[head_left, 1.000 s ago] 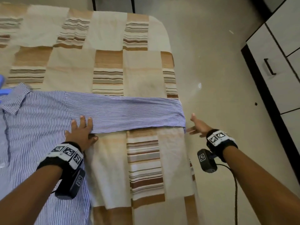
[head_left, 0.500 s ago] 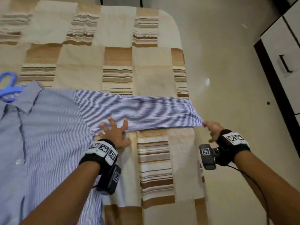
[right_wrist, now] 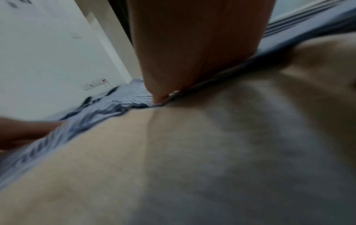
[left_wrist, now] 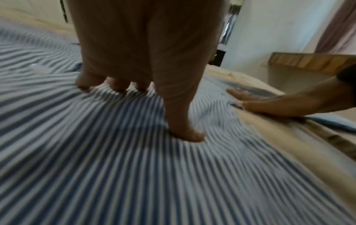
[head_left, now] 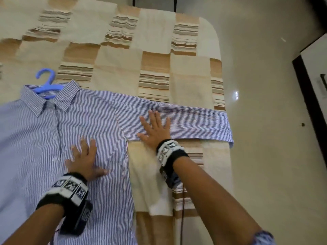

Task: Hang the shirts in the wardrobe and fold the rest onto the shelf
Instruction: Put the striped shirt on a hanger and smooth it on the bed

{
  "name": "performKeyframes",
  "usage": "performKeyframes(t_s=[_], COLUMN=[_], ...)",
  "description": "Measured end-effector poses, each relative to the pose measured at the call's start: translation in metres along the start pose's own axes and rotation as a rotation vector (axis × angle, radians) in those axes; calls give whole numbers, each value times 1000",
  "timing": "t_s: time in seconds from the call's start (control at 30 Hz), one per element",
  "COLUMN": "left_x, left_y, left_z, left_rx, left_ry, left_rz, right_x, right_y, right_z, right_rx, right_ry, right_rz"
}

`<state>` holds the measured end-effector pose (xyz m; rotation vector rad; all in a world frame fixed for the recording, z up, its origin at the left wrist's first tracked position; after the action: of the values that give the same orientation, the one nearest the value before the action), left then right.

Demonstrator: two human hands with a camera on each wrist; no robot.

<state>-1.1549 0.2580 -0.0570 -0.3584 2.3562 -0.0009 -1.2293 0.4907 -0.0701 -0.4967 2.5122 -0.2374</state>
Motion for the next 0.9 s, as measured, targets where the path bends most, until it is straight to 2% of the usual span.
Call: performKeyframes(t_s=[0.1, 0.17, 0.3, 0.37, 0.43, 0.47, 0.53, 0.6, 0.63, 0.73, 0.8, 0.9], left_x=[-2, 2, 7, 11, 13, 13, 13, 12, 9, -4, -26, -67], left_y=[-7, -6, -4, -4, -4, -4, -4, -4, -5, -24, -42, -65], left_z=[11, 10, 15, 17, 18, 19, 20, 18, 15, 4, 8, 47], left_rx=[18, 23, -2, -4, -19, -27, -38, -51, -69, -253, -304, -140], left_ry=[-27, -24, -41, -58, -79, -83, -84, -83, -80, -27, 8, -12], left_rz=[22, 25, 42, 47, 55, 60, 78, 98, 114, 200, 240, 238], right_x=[-37, -72, -134, -143, -129, -115, -82, -53, -41, -19, -22, -45], right_y=[63, 113, 209, 231, 200, 169, 83, -6, -51, -159, -186, -153], right_z=[-3, -4, 12, 13, -8, -18, -39, -40, -31, 22, 49, 78], right_rx=[37, 49, 193, 205, 65, -18, -181, -235, -240, -176, -188, -158], right_ry=[79, 112, -40, -22, 76, 140, 225, 323, 278, 43, -39, -33], right_rz=[149, 333, 656, 768, 757, 686, 448, 200, 85, -134, -201, -141])
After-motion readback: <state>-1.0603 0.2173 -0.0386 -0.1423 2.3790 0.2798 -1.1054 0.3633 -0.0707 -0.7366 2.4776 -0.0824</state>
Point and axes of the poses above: each hand's wrist, its own x-axis towards the middle knuckle, its own z-axis out of the palm, y = z × x, the point moved 7 cm from there along x, towards the middle knuckle, and after that the axes turned 9 degrees about -z, right-handed, at the moved point
